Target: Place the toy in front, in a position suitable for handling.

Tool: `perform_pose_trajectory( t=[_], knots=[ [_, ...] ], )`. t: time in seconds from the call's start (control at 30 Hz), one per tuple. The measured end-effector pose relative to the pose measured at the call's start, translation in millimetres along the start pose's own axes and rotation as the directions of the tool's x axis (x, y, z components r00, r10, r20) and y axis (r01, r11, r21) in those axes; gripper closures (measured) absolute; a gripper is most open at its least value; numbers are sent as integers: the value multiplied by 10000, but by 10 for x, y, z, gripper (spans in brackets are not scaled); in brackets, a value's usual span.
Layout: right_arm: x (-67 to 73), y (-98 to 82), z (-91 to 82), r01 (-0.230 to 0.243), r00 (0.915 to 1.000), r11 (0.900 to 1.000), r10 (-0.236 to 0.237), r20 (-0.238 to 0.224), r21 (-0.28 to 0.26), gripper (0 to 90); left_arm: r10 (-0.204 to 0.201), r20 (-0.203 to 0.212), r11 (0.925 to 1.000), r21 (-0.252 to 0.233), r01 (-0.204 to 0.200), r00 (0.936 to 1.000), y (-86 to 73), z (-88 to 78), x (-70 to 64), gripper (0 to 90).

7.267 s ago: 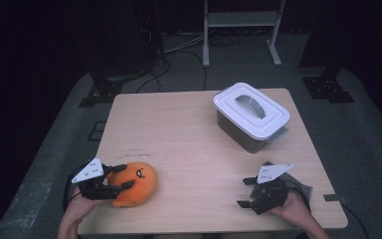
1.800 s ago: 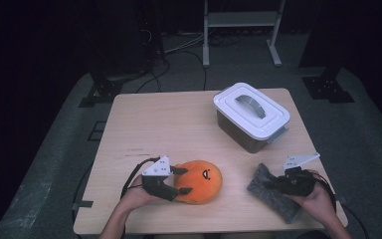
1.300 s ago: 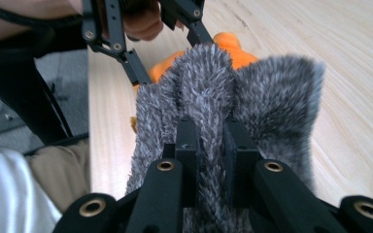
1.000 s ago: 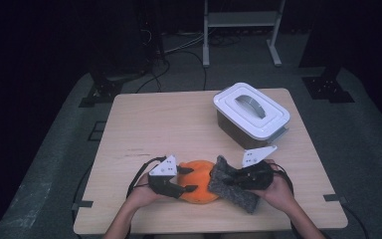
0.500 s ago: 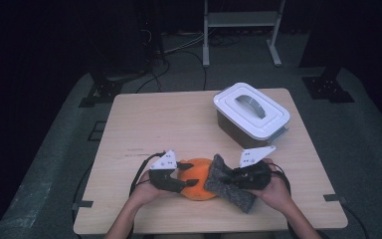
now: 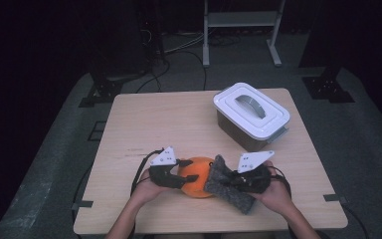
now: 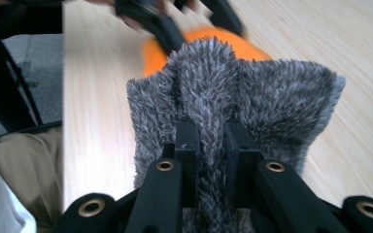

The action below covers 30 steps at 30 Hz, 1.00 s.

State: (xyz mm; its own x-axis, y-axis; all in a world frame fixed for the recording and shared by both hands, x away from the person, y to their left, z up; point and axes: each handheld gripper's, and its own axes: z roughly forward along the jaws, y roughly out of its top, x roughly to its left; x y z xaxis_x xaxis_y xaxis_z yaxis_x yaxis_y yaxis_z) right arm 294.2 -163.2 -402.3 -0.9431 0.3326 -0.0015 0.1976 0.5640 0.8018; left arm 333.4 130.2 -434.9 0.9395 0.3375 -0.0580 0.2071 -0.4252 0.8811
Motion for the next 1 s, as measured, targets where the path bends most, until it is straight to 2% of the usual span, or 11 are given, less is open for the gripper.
perform_pose_trajectory(
  t=[0.07,0.17,0.47,0.5,0.53,0.63,0.77,0.83,0.87,0.93,1.0],
  knots=[
    [67,59,92,486,9988,9985,-488,69,270,778,-76,-127,10000,-53,76,9999,11,22,-7,422],
    [79,43,154,656,9978,9963,-660,61,550,778,-66,-121,10000,-23,65,9999,10,19,-9,422],
    [-72,-188,8,-36,9995,9948,5,307,1014,778,142,-50,9999,6,-142,9999,3,-1,-27,418],
    [-102,-204,-28,-324,9992,9958,303,259,853,778,252,48,9997,-8,-252,9997,1,1,-34,415],
    [-148,-175,-77,-645,9979,9976,642,125,254,774,450,222,9989,-140,-447,9987,-7,17,-57,409],
    [-208,-66,-91,-982,9952,9934,982,-27,-594,772,865,546,9962,-133,-859,9948,8,48,-114,408],
    [-235,-31,-3,-988,9951,9944,991,52,-375,772,1023,757,9948,-78,-1020,9919,12,36,-148,398],
    [-236,-66,60,-998,9950,9948,995,-122,-222,773,1058,840,9944,-117,-1051,9908,18,14,-153,347],
    [-208,-55,65,-826,9965,9965,825,-102,-107,773,904,970,9949,-539,-854,9912,48,-27,-153,316],
    [-172,-44,61,-671,9977,9977,669,-141,-94,773,831,769,9936,-825,-767,9936,75,-55,-140,313],
    [-158,-45,66,-632,9977,9979,630,-238,-101,773,891,635,9938,-726,-844,9940,82,-58,-137,316]
  ],
)
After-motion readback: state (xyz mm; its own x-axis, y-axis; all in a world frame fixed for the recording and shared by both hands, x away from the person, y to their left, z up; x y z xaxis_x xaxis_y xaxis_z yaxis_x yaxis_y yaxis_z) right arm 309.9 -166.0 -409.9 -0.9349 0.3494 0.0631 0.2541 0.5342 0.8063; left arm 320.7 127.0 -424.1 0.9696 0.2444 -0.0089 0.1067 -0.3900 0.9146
